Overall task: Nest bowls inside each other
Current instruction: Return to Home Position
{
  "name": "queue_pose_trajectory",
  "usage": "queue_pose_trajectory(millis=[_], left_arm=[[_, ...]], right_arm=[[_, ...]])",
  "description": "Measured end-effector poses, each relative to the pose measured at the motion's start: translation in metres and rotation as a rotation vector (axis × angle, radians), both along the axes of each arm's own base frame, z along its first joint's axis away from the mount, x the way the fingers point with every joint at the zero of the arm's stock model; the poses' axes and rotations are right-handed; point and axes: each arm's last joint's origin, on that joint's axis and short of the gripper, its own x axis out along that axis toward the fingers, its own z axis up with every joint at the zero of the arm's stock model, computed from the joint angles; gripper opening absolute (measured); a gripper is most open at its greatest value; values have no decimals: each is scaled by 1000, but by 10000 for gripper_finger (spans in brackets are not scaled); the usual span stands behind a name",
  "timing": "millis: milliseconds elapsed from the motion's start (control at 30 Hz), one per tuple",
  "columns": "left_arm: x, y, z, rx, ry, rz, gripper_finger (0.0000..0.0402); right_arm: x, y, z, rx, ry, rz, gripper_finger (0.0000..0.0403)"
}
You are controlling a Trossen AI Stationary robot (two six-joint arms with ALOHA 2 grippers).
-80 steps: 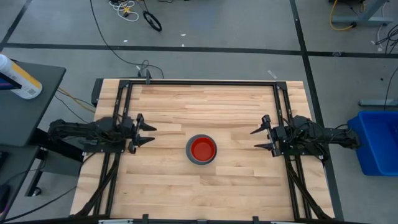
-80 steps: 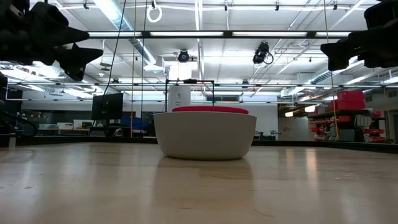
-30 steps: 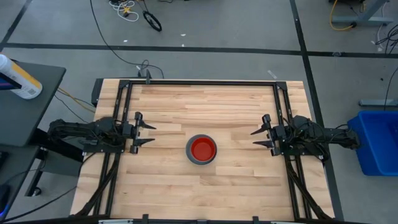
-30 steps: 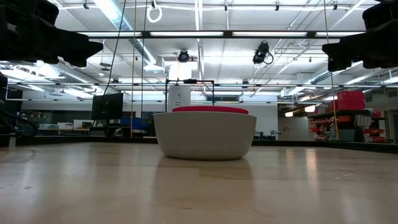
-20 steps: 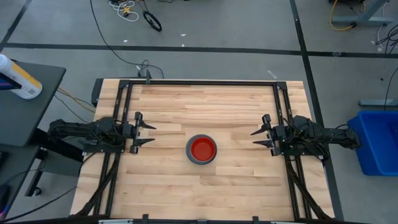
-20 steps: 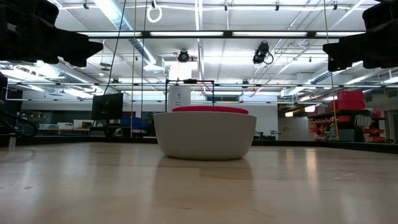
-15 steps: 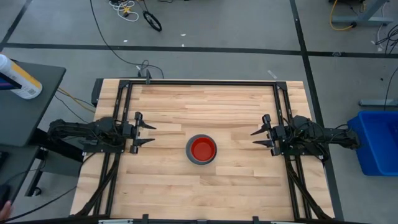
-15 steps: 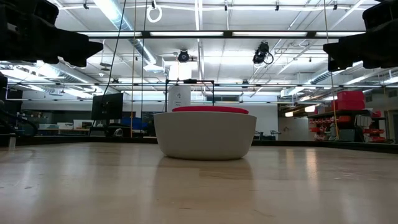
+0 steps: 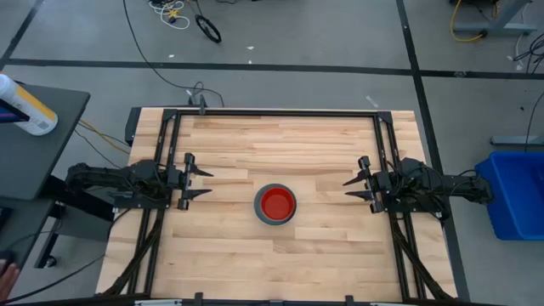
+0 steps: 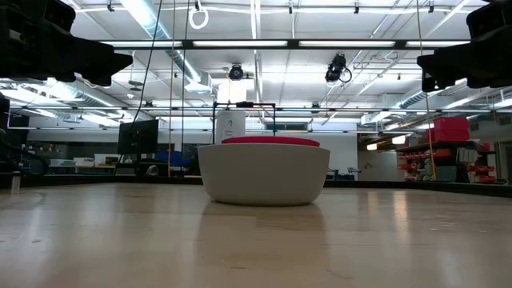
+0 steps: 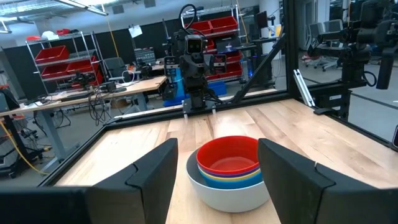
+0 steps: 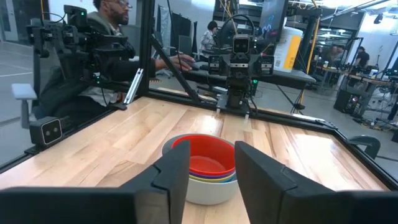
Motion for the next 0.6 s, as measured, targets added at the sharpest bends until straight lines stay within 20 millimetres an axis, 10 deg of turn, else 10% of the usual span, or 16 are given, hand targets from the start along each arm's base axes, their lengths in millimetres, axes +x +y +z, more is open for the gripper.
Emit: queue_pose_trajectory(millis=[600], left_arm=[[0,0,0,0,0,0,228]], right_arm=[[0,0,0,0,0,0,136]])
